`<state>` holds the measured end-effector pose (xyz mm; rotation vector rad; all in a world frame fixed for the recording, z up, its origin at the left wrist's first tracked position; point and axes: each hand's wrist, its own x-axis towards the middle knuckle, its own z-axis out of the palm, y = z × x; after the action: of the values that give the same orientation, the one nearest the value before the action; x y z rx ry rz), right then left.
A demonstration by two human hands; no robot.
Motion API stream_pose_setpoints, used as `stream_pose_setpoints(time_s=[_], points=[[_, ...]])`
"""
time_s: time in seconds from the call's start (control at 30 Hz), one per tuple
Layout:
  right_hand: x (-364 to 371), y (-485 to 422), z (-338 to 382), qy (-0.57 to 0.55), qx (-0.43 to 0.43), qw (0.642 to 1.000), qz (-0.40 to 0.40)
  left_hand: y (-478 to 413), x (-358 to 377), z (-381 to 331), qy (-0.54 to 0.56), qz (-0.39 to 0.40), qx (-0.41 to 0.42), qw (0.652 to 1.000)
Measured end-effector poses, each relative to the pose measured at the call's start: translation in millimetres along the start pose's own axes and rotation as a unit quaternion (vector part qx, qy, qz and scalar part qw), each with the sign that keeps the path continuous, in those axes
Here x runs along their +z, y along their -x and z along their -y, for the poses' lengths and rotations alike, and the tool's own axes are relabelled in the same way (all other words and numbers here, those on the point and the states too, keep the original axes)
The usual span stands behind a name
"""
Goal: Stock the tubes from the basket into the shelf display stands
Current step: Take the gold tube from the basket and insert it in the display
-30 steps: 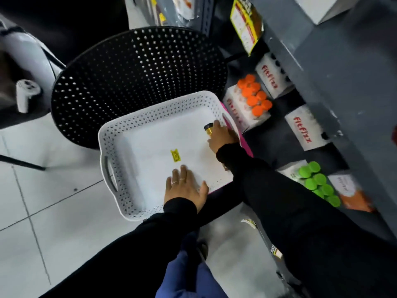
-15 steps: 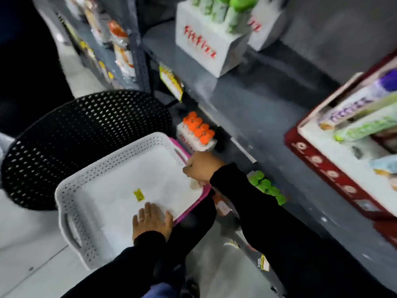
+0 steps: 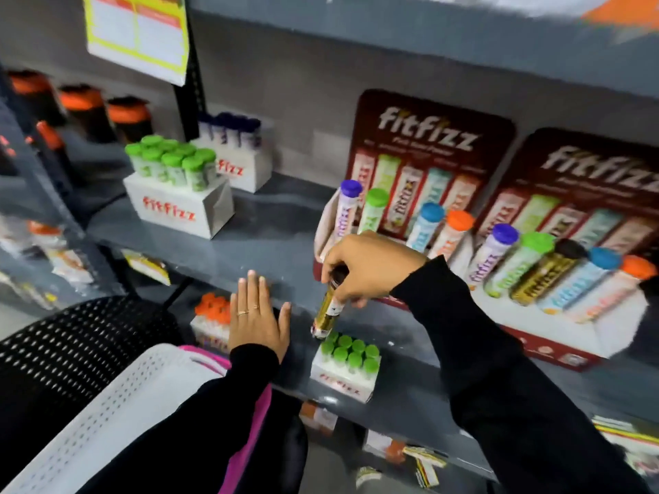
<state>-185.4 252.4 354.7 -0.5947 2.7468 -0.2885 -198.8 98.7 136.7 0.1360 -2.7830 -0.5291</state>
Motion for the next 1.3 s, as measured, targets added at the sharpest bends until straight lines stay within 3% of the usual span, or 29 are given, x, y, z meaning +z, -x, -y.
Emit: stream_pose_setpoints(time_s=[0.33,0.63,0.87,1.07,1.3], points=[[-35,35,-42,0.014,0.084,0.989,-0.121,-19,13,-48,-0.012,0.084,0.002,0.996],[-27,21,-55,0.103,0.145,0.937,-0.300,-13,12,-49,-0.045,0.098,0.003,0.994],[-20,1,-47,0.115,0.146,0.953,-0.238,-17,8,-40,-0.063,0.094,-0.002,0.994],[-28,-13,-63,0.141,0.152,0.938,-0.278,-17,6,-48,-0.074,0.113,0.008,0.991],[-37,-32,-76,0.164,0.186,0.936,-0.249,-17,3,-49,-0.077,0.121,0.013,0.990]])
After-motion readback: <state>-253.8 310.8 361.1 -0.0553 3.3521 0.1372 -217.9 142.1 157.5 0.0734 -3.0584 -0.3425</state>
